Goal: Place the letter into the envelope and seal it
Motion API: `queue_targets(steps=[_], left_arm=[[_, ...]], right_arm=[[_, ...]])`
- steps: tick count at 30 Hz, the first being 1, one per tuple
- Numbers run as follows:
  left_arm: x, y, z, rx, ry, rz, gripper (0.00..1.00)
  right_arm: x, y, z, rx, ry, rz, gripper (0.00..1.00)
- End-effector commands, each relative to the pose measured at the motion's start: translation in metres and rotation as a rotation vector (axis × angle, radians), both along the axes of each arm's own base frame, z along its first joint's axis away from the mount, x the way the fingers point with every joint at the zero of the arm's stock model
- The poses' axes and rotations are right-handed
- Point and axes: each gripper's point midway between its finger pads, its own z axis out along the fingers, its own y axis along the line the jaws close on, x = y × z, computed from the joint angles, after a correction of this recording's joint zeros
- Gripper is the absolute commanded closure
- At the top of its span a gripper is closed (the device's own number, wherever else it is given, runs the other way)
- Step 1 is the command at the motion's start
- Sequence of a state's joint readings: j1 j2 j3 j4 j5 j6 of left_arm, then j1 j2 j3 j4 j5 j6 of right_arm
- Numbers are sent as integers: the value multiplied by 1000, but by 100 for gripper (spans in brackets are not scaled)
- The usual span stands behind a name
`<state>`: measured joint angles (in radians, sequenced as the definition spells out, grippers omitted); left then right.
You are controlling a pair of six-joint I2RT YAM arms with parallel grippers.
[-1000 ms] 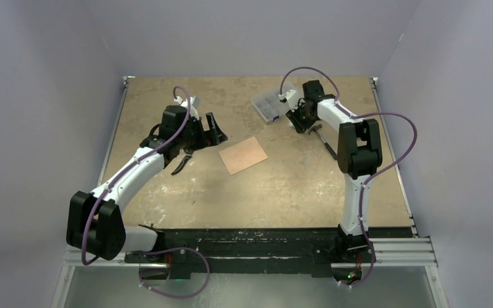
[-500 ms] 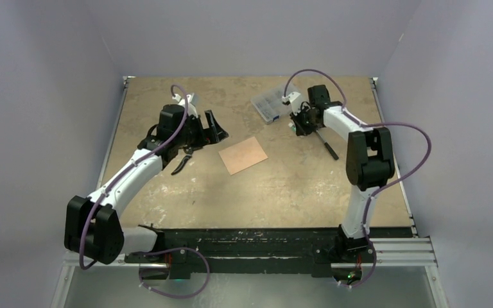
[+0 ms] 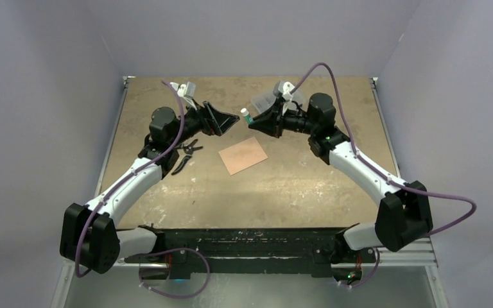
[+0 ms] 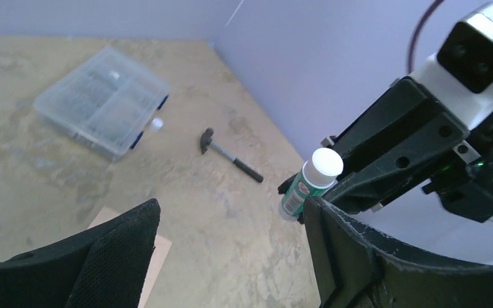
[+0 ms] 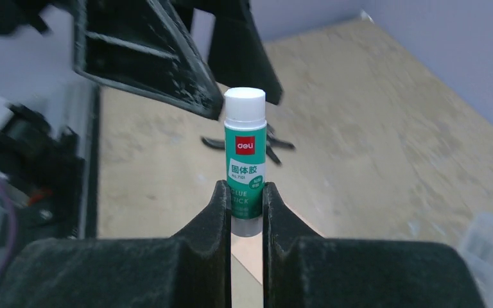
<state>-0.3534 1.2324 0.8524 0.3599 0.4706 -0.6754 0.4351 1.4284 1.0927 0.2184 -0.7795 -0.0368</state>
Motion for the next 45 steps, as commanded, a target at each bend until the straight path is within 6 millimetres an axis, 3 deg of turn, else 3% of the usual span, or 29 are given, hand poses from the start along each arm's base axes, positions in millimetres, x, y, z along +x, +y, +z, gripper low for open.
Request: queue_targets(steps=[1,5,11,16,19,24,28,29,33,38,41,45], left_arm=[[-10,-10,57,-99,-252,-59,20],[-27,-16,77,-161,-381,-129,21],[-47,-32,80,-235,-444,-270,23],[-57,-38,88,-311,-452,-341,27],[-57,-40,90,-338,-416,-359,39],[-57,-46,85,-330,-360,-383,50],[-49,-53,67,-273,-275,-389,78],[-51,-54,64,-268,-262,-395,81],[-54,-55,54,-246,-214,-407,76],[-62,-56,56,-264,-201,-443,67],[-67,-55,58,-275,-198,-464,67],[-64,-54,66,-298,-210,-442,100]], right_arm=[[-38,9,79,347,-4,120,100],[-44,13,83,391,29,131,100],[-51,14,91,475,96,164,100],[-60,21,83,472,153,222,100],[-62,26,77,439,172,248,100],[-56,33,66,387,198,250,100],[-58,33,68,386,200,263,100],[-58,33,68,386,199,263,100],[-60,34,72,392,202,278,100],[-60,35,70,379,208,290,99],[-62,34,73,386,200,294,98],[-66,33,73,401,206,304,90]])
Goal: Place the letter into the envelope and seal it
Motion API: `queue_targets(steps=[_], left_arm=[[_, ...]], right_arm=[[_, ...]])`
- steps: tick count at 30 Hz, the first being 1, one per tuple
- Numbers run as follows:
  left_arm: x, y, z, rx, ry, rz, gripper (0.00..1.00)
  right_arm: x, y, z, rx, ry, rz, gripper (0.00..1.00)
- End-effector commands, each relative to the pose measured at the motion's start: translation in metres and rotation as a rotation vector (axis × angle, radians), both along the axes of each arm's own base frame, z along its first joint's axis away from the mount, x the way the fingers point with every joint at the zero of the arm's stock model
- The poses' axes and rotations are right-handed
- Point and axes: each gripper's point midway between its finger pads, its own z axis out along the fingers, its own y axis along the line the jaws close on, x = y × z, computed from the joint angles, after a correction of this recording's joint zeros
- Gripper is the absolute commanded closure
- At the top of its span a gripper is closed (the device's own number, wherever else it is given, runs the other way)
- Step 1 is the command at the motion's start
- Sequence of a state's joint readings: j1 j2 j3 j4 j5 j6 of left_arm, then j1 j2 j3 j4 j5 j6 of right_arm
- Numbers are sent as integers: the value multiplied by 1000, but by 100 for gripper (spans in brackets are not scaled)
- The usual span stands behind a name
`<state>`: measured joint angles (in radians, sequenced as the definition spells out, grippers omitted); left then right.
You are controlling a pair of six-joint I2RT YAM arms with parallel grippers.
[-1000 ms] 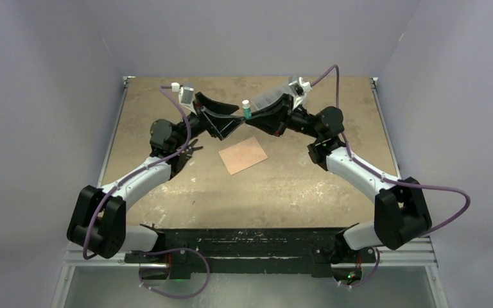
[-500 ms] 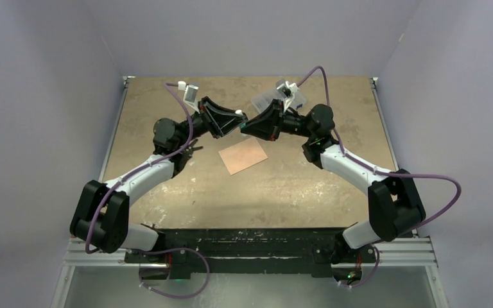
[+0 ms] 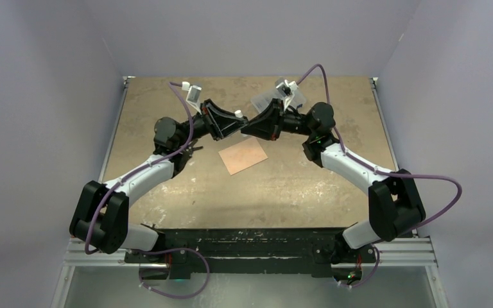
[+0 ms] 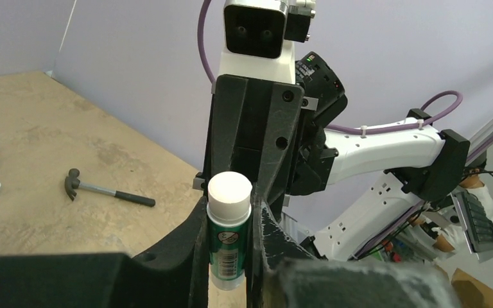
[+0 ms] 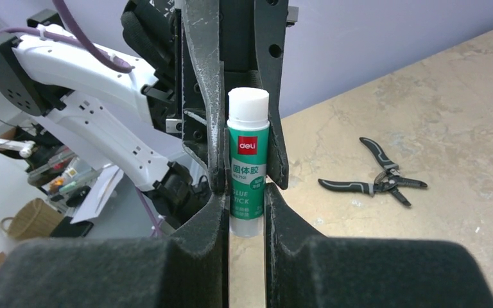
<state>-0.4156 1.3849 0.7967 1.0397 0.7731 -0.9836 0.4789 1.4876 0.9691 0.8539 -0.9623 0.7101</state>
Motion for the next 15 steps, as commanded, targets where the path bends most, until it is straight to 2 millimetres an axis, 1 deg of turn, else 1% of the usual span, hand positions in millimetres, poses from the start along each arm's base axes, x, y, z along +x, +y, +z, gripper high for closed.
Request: queue_targets(steps=[1,2,3,4,5,6,9,13,15], left_arm=[[-7,0,17,-33,-12,-17,100],[-4,1,22,-47,-13,-2,100],[-2,2,27,-63,-12,14,100],[-1,3,33,-82,-13,21,100],[-1,4,40,-105,-19,27,100],[-2,6,47,-128,-24,33,100],[-1,11,63,-178,-34,54,100],[3,16,79,-242,-7,79,100],[4,17,85,-268,17,76,100]], right_arm=[[-9,-1,31,73,-101,9,78],[-9,-3,31,82,-90,-5,63],[-10,-4,32,91,-79,-18,53],[-10,-7,34,104,-57,-37,44],[-12,-9,34,111,-28,-42,38],[-12,-12,36,137,7,-63,34],[-13,-24,49,257,107,-126,28],[-21,-41,57,451,282,-131,28],[-22,-45,61,519,339,-96,29]])
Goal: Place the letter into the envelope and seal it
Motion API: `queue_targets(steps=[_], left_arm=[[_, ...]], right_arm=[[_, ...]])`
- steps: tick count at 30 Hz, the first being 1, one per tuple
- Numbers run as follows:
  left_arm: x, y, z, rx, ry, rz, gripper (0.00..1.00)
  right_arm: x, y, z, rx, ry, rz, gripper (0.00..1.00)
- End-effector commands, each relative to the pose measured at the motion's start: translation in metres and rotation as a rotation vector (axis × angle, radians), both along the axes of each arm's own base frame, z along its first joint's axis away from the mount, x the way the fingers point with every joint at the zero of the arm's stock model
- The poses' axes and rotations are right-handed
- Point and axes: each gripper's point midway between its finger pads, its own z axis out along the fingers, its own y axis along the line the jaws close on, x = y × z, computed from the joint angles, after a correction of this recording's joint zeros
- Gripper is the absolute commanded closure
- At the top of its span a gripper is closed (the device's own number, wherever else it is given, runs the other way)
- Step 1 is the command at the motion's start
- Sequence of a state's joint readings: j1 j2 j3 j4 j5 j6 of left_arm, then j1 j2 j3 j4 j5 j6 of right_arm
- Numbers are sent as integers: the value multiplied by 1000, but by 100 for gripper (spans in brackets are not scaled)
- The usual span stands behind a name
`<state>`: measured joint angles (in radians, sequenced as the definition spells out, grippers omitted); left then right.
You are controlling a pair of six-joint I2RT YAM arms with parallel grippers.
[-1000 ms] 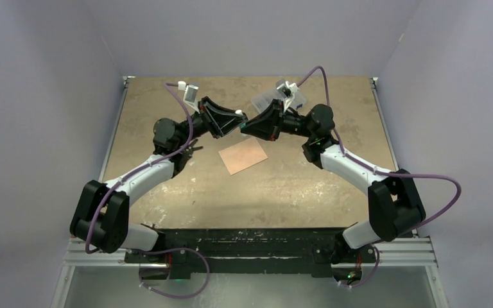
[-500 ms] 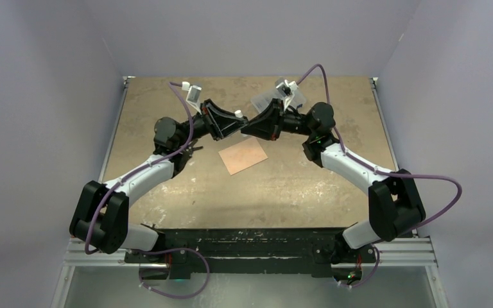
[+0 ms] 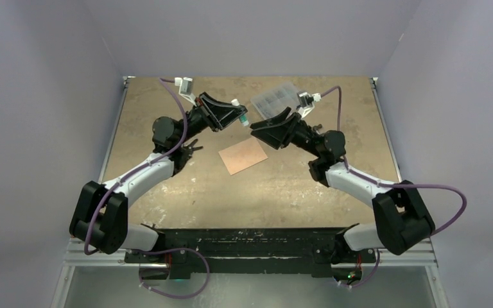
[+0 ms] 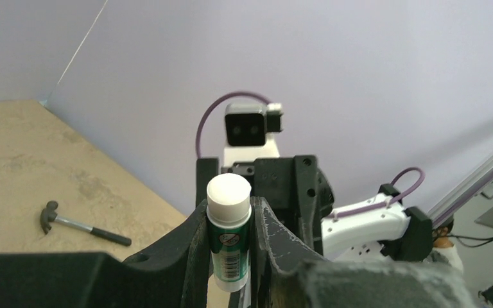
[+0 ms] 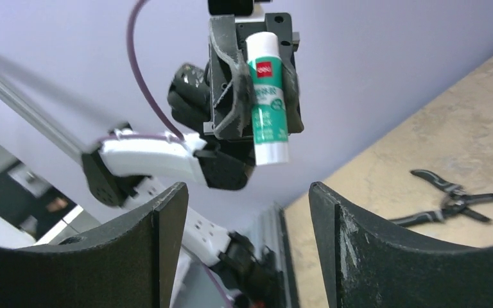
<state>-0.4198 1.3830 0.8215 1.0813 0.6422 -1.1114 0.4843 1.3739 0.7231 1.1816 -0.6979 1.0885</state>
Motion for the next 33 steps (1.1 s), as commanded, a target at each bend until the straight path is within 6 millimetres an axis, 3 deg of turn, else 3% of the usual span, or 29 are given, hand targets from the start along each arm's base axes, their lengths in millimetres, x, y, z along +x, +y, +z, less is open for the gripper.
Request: queue_targets(steps=[1,7,16,22,27,33], left_arm=[[-9,12,57,-152,-43,18,100],[-6,14,63,-172,-26,28,100],[-6,13,61,-186,-28,24,100],[-5,13,60,-184,-22,29,100],[9,12,46,-112,31,94,100],[40,11,1,99,199,221,100]], right_arm=[[-7,-19,44,301,118,44,29],[-3,-10,58,380,166,134,32],[-7,8,69,415,159,201,46],[1,16,61,384,190,182,73],[23,27,43,253,146,34,100],[78,30,-10,-90,50,-305,100]])
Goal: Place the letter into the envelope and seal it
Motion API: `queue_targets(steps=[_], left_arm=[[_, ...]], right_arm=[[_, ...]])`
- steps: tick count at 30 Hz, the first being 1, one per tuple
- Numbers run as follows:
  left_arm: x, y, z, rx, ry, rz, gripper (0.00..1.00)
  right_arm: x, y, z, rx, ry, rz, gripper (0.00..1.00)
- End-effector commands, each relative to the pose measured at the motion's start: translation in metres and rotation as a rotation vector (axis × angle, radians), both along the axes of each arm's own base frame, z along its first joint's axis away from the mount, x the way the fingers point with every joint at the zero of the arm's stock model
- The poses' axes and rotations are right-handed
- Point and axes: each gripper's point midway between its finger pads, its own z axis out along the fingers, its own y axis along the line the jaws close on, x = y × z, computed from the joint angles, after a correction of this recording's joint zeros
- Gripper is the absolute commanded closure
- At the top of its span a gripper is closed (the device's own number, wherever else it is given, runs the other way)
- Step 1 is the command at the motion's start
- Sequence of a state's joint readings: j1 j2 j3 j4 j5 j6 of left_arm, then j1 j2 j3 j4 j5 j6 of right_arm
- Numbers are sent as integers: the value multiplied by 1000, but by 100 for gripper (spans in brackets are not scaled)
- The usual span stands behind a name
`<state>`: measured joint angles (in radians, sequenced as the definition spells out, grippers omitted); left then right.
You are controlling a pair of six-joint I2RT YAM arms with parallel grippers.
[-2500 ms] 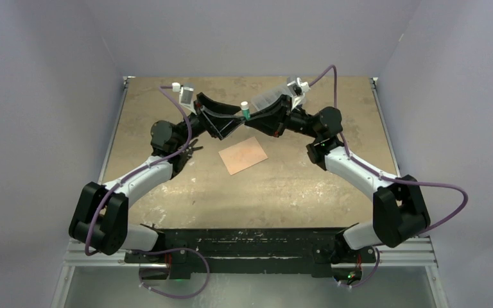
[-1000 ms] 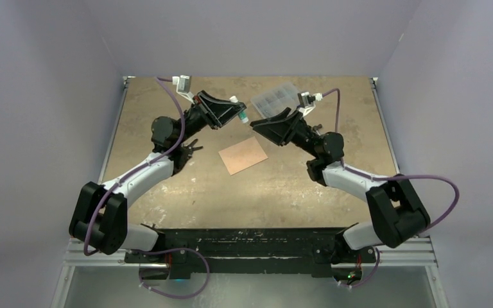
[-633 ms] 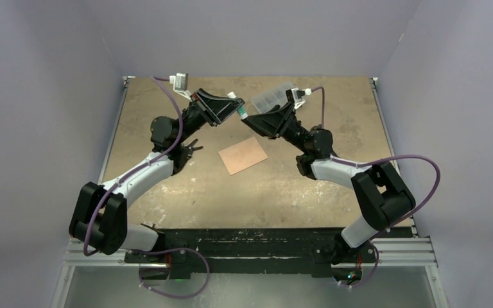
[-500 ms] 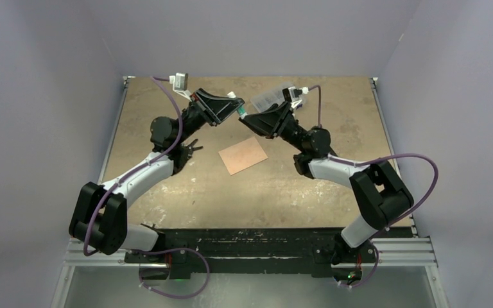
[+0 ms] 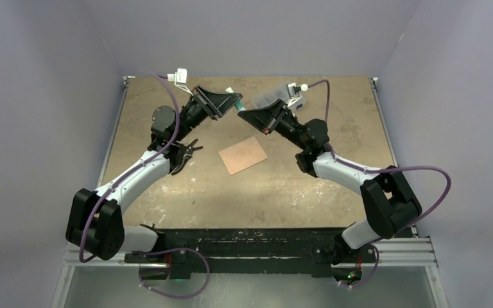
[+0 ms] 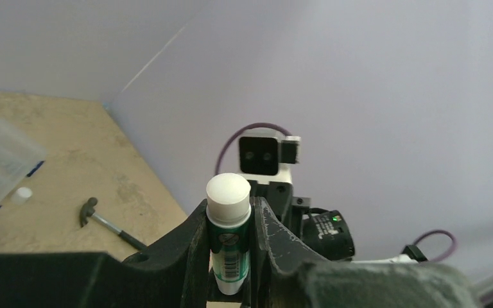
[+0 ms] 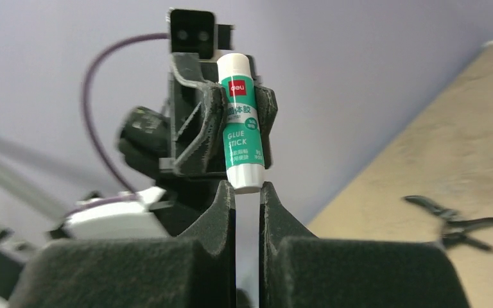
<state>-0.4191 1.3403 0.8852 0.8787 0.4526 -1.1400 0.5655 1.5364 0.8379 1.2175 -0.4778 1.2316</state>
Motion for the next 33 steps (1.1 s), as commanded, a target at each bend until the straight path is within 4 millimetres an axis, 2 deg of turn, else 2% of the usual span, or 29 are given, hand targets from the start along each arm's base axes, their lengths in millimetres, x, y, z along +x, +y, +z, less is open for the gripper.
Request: queue_targets(steps=[1,5,7,11,12,14,15,17,19,22,23,25,30,31,33], left_arm=[[12,-3,-25,184,103,55,100],[20,-6,-64,297,247,44,100],[21,-7,-78,335,295,35,100],[22,-5,-95,389,364,39,100],[22,-4,-101,403,389,43,100],[23,-4,-99,406,399,45,100],[23,-4,-96,408,395,45,100],[25,-4,-94,416,397,52,100],[26,-3,-89,410,377,59,100],[29,-3,-83,401,353,70,100],[30,-3,-82,404,342,71,100],[30,-2,-79,418,311,77,100],[19,1,-62,439,162,18,100],[15,0,-58,435,131,-7,100],[4,-2,-46,426,52,-71,100]], right_arm=[[48,-2,-29,-316,-130,-285,100],[82,-15,-56,-536,-211,-461,100],[95,-24,-61,-631,-275,-552,100],[119,-47,-63,-800,-322,-774,100],[127,-54,-63,-843,-303,-837,100],[140,-78,-63,-932,-180,-988,100],[139,-83,-63,-952,-149,-1002,100],[134,-87,-49,-927,-150,-1014,100],[121,-73,-40,-886,-186,-914,97],[90,-42,-33,-822,-282,-681,63],[83,-38,-33,-815,-280,-638,54],[73,-36,-35,-795,-225,-579,46],[60,-49,-38,-598,75,-425,41],[50,-49,-43,-522,147,-353,40],[33,-49,-37,-373,214,-268,39]])
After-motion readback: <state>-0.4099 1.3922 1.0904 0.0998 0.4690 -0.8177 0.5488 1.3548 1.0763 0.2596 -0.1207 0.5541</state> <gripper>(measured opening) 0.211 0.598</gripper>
